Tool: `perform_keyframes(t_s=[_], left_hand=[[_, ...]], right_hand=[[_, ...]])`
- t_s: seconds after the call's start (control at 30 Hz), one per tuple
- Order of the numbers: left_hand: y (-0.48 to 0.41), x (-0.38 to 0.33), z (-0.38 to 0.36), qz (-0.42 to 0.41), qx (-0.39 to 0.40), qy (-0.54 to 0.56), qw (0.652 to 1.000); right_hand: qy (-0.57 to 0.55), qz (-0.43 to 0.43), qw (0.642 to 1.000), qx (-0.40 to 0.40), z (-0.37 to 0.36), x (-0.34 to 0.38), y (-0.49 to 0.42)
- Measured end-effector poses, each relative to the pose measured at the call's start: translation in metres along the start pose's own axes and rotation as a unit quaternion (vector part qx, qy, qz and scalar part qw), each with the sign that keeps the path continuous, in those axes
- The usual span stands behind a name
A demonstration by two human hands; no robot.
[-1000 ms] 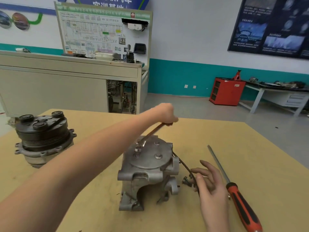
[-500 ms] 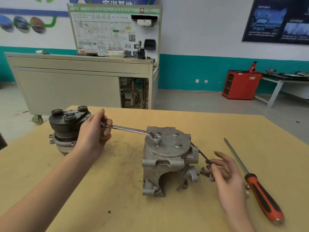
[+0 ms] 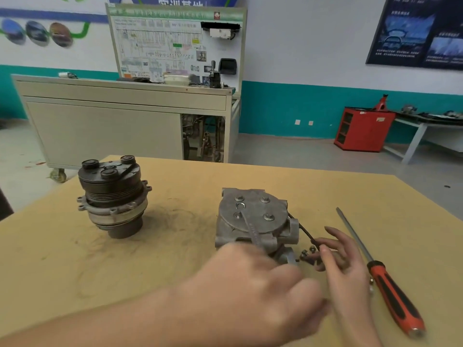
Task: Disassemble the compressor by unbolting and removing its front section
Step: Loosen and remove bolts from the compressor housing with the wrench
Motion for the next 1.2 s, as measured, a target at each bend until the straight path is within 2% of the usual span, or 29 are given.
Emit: perform_keyframes(t_s=[0.07, 0.1, 0.13, 0.2, 0.3, 0.43, 0.53, 0.63, 0.7, 0.77, 0.83, 0.9, 0.97, 1.0, 1.07, 1.13, 1.2], left_hand=[[-0.034, -0.004, -0.035, -0.056, 0.093, -0.055, 0.993], [-0.054, -0.004, -0.054, -0.067, 0.150, -0.108, 0.981], [-0.075, -0.001, -0.071, -0.061, 0.197, -0.140, 0.968], [-0.113, 0.013, -0.110, -0.026, 0.262, -0.105, 0.959], [-0.145, 0.063, -0.155, 0.100, 0.297, -0.037, 0.949], [-0.137, 0.137, -0.180, 0.213, 0.349, -0.028, 0.912], [-0.115, 0.180, -0.181, 0.297, 0.338, -0.004, 0.893], [-0.083, 0.216, -0.178, 0.403, 0.289, 0.077, 0.865], [-0.060, 0.233, -0.173, 0.472, 0.227, 0.145, 0.839], [-0.037, 0.242, -0.166, 0.542, 0.142, 0.223, 0.797], [-0.010, 0.246, -0.159, 0.611, 0.043, 0.321, 0.722], [0.017, 0.248, -0.151, 0.657, -0.053, 0.427, 0.620], [0.038, 0.245, -0.140, 0.665, -0.132, 0.516, 0.524], [0.046, 0.243, -0.134, 0.664, -0.164, 0.541, 0.489], [0.060, 0.238, -0.122, 0.667, -0.219, 0.547, 0.457], [0.071, 0.233, -0.110, 0.675, -0.265, 0.522, 0.449], [0.075, 0.230, -0.100, 0.677, -0.310, 0.516, 0.424]], right_hand=[[-0.008, -0.049, 0.999, 0.005, 0.002, -0.004, -0.005], [0.025, -0.070, 0.997, 0.014, 0.003, -0.005, -0.007], [0.061, -0.084, 0.994, 0.019, 0.005, -0.007, -0.008], [0.093, -0.054, 0.994, -0.002, 0.009, -0.003, -0.007], [0.025, -0.014, 0.999, -0.020, 0.008, 0.008, -0.001], [0.013, -0.006, 1.000, -0.012, 0.007, 0.006, -0.002], [0.005, -0.008, 1.000, -0.005, 0.005, 0.007, 0.000], [0.004, 0.000, 1.000, -0.010, 0.005, 0.009, 0.000], [0.011, 0.004, 1.000, -0.006, 0.004, 0.009, 0.001], [0.013, 0.010, 1.000, -0.003, 0.003, 0.009, 0.001], [0.017, 0.014, 1.000, -0.001, 0.002, 0.011, 0.002], [0.030, 0.035, 0.999, -0.001, 0.000, 0.015, 0.003], [0.067, 0.071, 0.995, 0.013, -0.006, 0.025, 0.002], [0.095, 0.097, 0.991, 0.021, -0.010, 0.032, 0.001], [0.175, 0.182, 0.967, 0.029, -0.021, 0.055, 0.000], [0.236, 0.253, 0.937, 0.048, -0.037, 0.078, -0.001], [0.270, 0.246, 0.923, 0.120, -0.058, 0.094, -0.003]])
Point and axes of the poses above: each hand's wrist, its own y-axis away from the middle knuckle, its own z-axis out of the back of the hand, x = y × z, the point moved 5 cm from there along -y, towards the middle knuckle, and after that the axes turned 3 degrees about -y, right-handed, at the moved point
